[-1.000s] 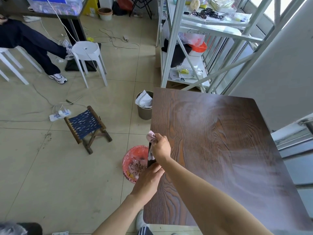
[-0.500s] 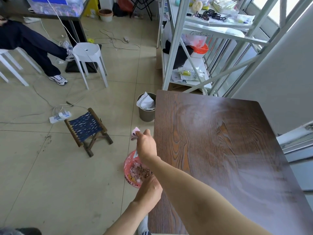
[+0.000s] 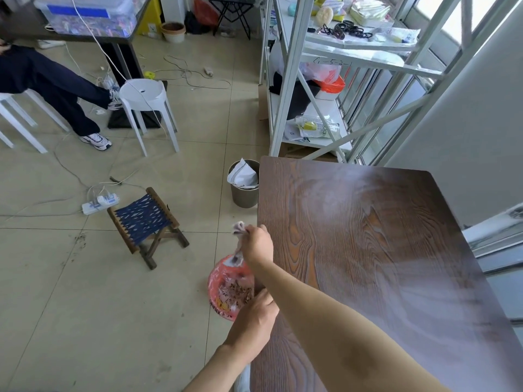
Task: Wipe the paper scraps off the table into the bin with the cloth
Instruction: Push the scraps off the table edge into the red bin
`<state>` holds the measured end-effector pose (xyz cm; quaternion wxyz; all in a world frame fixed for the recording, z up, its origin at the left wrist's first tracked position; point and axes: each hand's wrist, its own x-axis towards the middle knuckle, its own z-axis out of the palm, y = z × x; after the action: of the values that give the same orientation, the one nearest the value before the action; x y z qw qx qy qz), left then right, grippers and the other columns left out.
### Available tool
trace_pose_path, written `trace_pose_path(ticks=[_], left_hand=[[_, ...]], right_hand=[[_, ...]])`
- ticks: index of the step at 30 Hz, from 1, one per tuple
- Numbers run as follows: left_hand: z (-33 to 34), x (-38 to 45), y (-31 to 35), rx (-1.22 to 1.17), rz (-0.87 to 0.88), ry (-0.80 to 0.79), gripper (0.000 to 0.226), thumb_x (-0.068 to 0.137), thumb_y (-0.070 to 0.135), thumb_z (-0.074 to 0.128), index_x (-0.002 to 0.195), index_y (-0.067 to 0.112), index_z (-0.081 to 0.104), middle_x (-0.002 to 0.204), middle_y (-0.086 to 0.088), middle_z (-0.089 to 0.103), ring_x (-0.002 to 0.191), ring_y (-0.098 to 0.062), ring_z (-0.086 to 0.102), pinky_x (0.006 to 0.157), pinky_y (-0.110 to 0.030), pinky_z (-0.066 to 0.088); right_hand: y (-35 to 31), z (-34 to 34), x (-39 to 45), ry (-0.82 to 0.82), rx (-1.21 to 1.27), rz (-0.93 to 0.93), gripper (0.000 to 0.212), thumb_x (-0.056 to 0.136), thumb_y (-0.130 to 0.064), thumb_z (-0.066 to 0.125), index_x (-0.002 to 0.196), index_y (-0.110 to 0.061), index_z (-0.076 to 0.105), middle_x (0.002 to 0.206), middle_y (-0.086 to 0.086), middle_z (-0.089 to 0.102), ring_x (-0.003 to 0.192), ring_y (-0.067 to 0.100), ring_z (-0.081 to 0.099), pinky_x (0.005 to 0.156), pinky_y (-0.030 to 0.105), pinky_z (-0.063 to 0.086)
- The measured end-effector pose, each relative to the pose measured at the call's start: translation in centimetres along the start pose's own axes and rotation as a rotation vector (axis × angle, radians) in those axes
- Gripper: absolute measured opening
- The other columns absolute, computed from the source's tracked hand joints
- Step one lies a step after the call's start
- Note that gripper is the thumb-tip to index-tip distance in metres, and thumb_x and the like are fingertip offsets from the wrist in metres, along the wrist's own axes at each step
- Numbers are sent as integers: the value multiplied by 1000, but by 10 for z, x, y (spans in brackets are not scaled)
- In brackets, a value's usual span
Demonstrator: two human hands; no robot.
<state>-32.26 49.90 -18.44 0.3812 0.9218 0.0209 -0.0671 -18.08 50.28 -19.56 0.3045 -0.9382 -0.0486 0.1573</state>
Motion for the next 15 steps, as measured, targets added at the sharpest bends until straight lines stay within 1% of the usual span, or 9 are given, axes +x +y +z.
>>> trace_pose_path(ticks=[2,4,6,8,10,12,13,14,15], left_hand=[[11,3,-11,39,186,-47,49,94,2,42,138,22,40,147,8,36,137,-1,26,110,-22,33],[21,7,-25,129,215,-87,43,93,7,46,133,24,47,143,13,39,135,-1,30,108,-26,37],[22,8,-25,121,223,-58,37,94,13,46,130,21,51,142,13,42,134,-3,34,110,-27,36],[22,10,-26,133,243,-32,35,95,18,45,128,22,53,141,14,43,132,-1,35,111,-23,34],[22,12,-28,131,232,-35,34,95,22,43,127,24,54,139,18,44,130,2,35,109,-17,31],[20,14,-29,104,214,-38,33,95,26,43,125,26,56,135,20,47,126,5,37,106,-12,30],[18,17,-27,75,200,-36,32,95,27,43,125,26,56,133,20,49,123,5,40,105,-11,30],[18,20,-24,21,176,-21,32,95,26,45,124,25,57,130,20,51,121,5,43,105,-12,32],[16,23,-21,-68,114,-7,30,95,25,47,123,24,59,128,17,53,119,3,47,105,-14,35]], right_hand=[[9,-11,3,29,245,105,22,94,-11,45,99,-2,64,102,18,65,79,29,60,66,30,45],[21,-26,4,23,509,224,22,91,-10,44,90,-3,64,87,16,67,78,28,63,66,33,51],[33,-40,4,-24,771,354,23,88,-5,40,75,-7,60,67,7,57,62,20,53,54,25,43],[45,-51,0,-67,975,455,29,87,-3,40,63,-13,54,54,1,49,51,15,46,46,20,37],[54,-60,-4,-81,1041,482,34,88,-4,42,57,-15,47,45,-2,43,38,10,41,37,18,33],[60,-63,-7,-83,1048,467,30,89,-8,45,60,-14,48,55,4,40,39,12,37,39,20,30],[61,-64,-10,-79,1058,457,22,87,-12,48,66,-13,54,63,7,45,47,15,42,45,23,36],[64,-64,-11,-74,1097,450,15,86,-14,52,77,-9,62,71,10,54,58,19,50,55,28,44],[66,-66,-13,-67,1131,457,15,87,-15,55,89,-6,67,80,12,61,69,22,57,67,34,50]])
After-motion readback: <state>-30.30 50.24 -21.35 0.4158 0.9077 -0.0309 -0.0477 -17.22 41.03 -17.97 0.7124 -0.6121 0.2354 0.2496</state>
